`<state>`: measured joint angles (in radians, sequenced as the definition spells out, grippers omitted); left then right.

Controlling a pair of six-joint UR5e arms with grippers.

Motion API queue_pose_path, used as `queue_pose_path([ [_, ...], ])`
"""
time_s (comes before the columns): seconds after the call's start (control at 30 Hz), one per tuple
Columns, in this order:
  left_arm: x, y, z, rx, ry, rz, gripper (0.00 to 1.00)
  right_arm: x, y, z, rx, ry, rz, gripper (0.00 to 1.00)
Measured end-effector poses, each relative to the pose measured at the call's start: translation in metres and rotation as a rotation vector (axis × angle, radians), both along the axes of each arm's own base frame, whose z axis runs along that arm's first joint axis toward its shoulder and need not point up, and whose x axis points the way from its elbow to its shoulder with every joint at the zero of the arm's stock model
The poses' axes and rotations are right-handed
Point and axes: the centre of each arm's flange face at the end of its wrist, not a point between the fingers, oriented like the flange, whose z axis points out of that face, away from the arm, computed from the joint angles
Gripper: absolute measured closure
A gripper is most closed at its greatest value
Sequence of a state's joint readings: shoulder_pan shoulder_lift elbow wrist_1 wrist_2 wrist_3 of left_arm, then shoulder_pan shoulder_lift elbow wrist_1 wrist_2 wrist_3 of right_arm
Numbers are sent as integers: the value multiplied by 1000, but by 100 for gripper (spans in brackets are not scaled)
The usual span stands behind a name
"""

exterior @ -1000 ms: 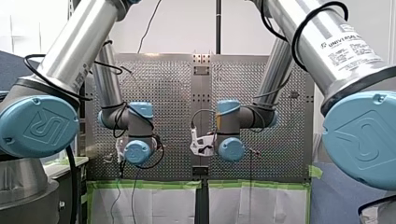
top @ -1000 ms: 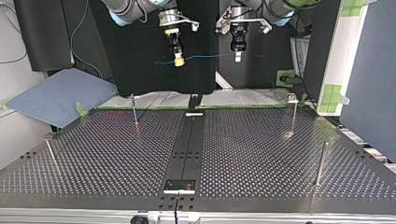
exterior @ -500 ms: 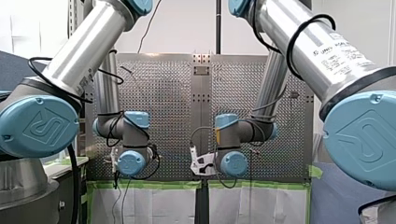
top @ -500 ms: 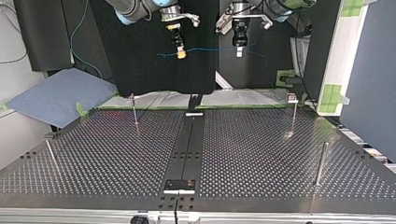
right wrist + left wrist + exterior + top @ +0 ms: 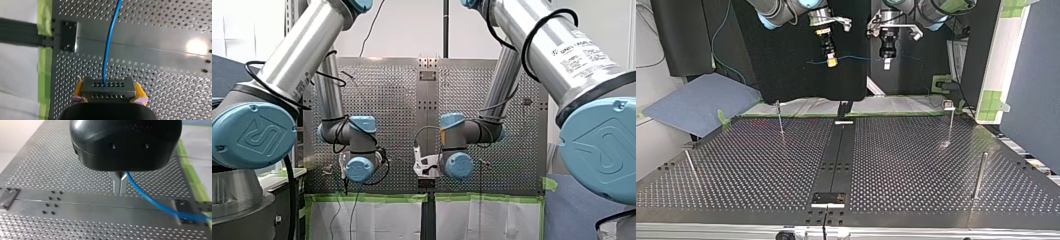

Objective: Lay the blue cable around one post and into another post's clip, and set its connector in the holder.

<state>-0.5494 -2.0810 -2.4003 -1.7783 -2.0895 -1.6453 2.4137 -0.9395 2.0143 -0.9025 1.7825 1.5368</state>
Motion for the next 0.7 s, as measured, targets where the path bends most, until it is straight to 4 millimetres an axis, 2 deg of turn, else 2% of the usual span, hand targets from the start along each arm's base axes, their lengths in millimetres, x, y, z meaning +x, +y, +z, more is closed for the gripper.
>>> queue_pose_path([
  [0.27, 21, -4, 21, -35, -17, 24, 100, 11, -13, 44, 7, -101, 8, 100],
  [0.43, 27, 0, 34, -58, -20, 41, 100, 19, -20, 70, -2, -137, 9, 100],
  [0.7, 43, 12, 62, -71, -39, 103, 100, 18, -26, 107, -30, -169, 2, 100],
])
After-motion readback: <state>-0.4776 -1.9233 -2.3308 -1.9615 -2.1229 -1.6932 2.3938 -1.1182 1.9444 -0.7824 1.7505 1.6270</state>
